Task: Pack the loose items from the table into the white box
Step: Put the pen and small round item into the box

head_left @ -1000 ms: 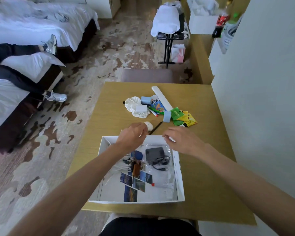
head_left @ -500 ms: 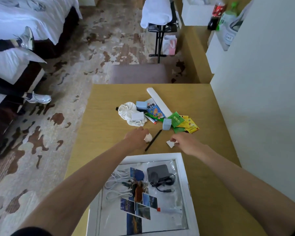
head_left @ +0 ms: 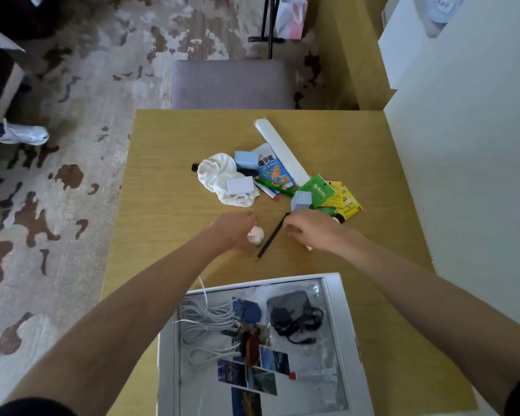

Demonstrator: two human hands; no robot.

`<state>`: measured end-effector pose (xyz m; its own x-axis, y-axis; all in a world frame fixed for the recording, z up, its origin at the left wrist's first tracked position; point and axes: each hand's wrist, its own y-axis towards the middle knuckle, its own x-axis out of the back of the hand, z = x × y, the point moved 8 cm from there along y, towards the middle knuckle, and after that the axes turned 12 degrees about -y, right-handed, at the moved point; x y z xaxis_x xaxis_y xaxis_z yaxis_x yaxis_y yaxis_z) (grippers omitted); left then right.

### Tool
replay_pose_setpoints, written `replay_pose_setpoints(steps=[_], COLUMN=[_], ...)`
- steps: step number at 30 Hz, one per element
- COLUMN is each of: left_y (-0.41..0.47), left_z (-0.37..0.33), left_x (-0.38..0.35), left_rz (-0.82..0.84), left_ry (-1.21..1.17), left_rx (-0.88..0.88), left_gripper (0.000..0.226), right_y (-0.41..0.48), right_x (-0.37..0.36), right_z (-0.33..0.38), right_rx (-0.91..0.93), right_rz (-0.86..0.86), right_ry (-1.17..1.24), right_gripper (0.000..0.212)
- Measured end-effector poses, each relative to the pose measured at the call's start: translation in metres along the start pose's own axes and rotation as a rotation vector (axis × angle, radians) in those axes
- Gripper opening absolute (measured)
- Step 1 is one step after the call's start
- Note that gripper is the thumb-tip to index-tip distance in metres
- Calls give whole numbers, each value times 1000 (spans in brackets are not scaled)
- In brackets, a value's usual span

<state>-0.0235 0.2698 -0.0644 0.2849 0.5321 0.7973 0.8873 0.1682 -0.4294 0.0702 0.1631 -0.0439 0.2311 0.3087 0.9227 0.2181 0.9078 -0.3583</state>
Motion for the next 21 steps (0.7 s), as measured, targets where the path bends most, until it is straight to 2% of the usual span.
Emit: replay_pose_setpoints(steps=[3, 6, 8, 14, 16, 19, 21], left_y=[-19, -44, -60, -106, -126, -157, -178], left_z=[22, 28, 21, -8, -15, -30, -45], left_x=[18, 38, 45, 58, 64, 72, 74], left_rz=[-89, -203, -245, -407, -469, -544, -599], left_ry=[-301, -508, -550, -517, -492, -449, -381], left_rx=[135, 172, 159, 51, 31, -6, -39], left_gripper=[51, 50, 47, 49, 51, 53, 54], right_y=[15, 29, 35, 41, 38, 26, 9], right_x=[1, -4, -13, -29, -24, 1, 27], right_z=[13, 36, 49, 63, 64, 57, 56], right_rx=[57, 163, 237, 310, 268, 126, 70], right_rz=[-13, 24, 85, 149, 119, -3, -134], right_ry=[-28, -151, -282, -449, -365, -122, 34], right_gripper=[13, 24, 28, 15, 4, 11, 7])
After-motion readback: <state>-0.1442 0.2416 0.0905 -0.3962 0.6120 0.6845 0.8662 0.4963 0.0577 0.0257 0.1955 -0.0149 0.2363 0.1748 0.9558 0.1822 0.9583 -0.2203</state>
